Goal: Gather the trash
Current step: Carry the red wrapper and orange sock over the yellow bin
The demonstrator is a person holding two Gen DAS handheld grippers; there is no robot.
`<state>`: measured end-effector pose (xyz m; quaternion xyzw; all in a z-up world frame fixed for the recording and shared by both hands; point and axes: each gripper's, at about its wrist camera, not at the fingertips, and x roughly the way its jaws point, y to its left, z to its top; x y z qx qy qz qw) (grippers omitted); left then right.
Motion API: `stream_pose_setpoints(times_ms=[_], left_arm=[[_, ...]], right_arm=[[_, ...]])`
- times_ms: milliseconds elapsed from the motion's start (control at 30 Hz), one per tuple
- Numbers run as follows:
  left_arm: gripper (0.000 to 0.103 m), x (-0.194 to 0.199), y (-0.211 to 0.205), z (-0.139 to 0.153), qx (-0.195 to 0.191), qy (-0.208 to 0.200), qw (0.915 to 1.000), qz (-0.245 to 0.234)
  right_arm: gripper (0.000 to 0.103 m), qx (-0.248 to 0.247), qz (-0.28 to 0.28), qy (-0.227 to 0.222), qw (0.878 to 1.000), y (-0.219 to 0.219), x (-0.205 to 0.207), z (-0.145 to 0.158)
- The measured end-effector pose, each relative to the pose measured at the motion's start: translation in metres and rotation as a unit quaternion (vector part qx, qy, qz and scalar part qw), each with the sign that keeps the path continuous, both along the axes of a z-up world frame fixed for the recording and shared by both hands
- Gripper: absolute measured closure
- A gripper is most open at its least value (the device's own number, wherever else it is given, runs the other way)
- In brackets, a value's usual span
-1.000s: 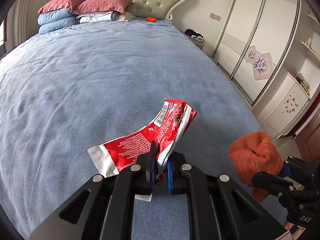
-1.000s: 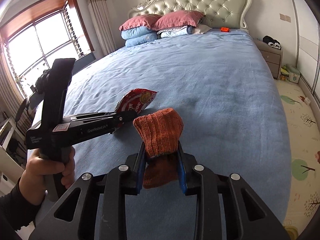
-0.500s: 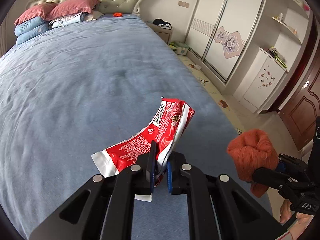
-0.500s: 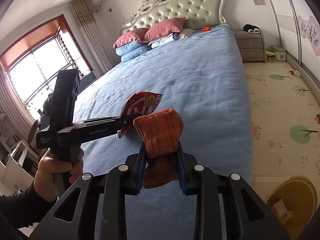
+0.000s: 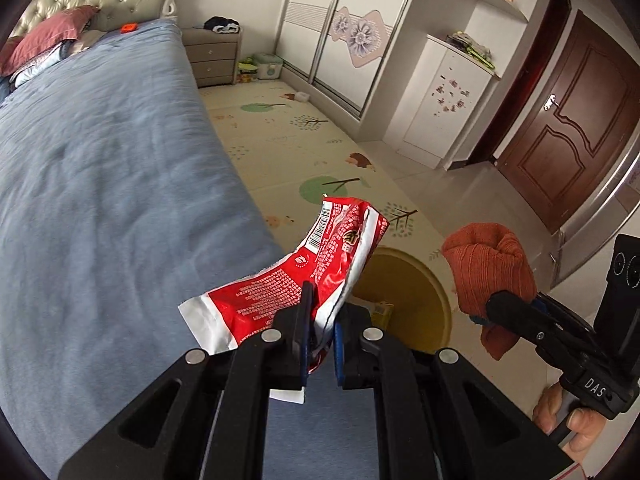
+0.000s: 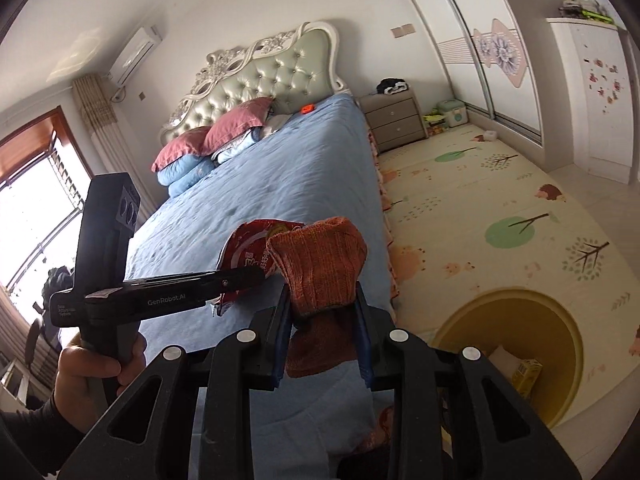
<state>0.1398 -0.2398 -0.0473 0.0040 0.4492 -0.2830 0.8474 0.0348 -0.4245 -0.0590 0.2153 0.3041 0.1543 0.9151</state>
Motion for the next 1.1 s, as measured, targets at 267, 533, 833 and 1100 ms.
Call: stream_pose_setpoints(times_ms=[267,533,833,1100], left_arm=[[0.094,-0.005,-0.085,-0.029,0.01,0.041,0.9969,-0.066],[0.094,0.007,-0.145,-0.051,0.034,0.069,0.9921,-0.099],[0.094,0.033,-0.189,-0.088,0.07,0.115,0.9837,-0.119],[0.094,0.038,-0.2,-0.114,0.099,0.132,0.9765,-0.138]], right_arm=[[0.075,0.006,-0.083,0.035,0.996,-0.068,-0.024,-0.036],[0.075,0.019,-0.122,0.066,0.99,-0.107,-0.038,-0.067],[0.075,-0.003,-0.16,0.104,0.982,-0.129,-0.035,-0.096],[0.074,0.003,-0.162,0.135,0.978,-0.14,-0.022,-0.126]])
